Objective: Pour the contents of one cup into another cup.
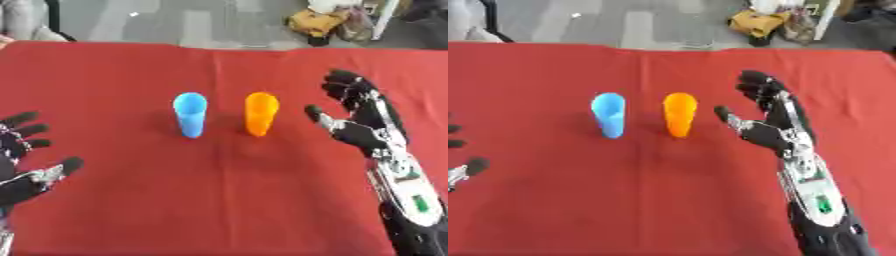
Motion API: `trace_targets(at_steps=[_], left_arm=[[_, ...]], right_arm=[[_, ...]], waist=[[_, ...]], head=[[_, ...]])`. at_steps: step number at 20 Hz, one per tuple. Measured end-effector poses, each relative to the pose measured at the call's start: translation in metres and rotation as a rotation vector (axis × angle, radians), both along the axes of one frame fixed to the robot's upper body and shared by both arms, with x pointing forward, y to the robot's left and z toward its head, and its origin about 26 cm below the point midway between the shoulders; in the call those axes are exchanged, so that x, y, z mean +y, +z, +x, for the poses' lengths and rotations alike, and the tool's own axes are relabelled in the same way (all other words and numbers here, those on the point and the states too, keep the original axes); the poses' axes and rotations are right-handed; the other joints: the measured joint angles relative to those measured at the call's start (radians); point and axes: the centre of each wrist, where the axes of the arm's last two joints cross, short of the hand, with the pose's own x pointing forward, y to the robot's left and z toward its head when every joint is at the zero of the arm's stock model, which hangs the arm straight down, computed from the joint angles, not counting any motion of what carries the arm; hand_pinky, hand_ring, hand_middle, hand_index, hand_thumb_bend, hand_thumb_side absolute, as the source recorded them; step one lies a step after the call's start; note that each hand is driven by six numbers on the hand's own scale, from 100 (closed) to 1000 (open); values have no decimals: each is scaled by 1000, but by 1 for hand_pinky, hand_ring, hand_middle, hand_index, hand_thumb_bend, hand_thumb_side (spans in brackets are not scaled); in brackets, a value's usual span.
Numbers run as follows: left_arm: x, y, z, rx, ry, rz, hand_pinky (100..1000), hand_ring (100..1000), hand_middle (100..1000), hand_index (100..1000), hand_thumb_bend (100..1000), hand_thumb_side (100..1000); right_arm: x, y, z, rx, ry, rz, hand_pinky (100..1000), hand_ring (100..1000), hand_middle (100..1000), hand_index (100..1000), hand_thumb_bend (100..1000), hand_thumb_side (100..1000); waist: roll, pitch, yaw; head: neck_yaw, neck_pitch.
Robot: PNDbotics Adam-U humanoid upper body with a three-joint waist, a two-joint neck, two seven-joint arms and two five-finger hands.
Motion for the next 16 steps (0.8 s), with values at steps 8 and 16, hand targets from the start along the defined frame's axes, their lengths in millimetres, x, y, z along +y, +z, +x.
trace_targets(at_steps=[8, 16], left_arm=[[-27, 3, 24, -13, -33, 49, 610, 701, 733, 757, 868, 100], [-62, 3, 52, -36, -102, 90, 609, 697, 734, 760, 857, 100]], right_arm=[[0, 0, 0, 2, 2, -1, 880, 782, 732, 812, 567, 100], [2, -1, 0, 4, 10, -2, 879, 781, 731, 813, 567, 100]], waist=[[0, -2, -4], [-4, -3, -17]], head=[[6, 0], [12, 0]])
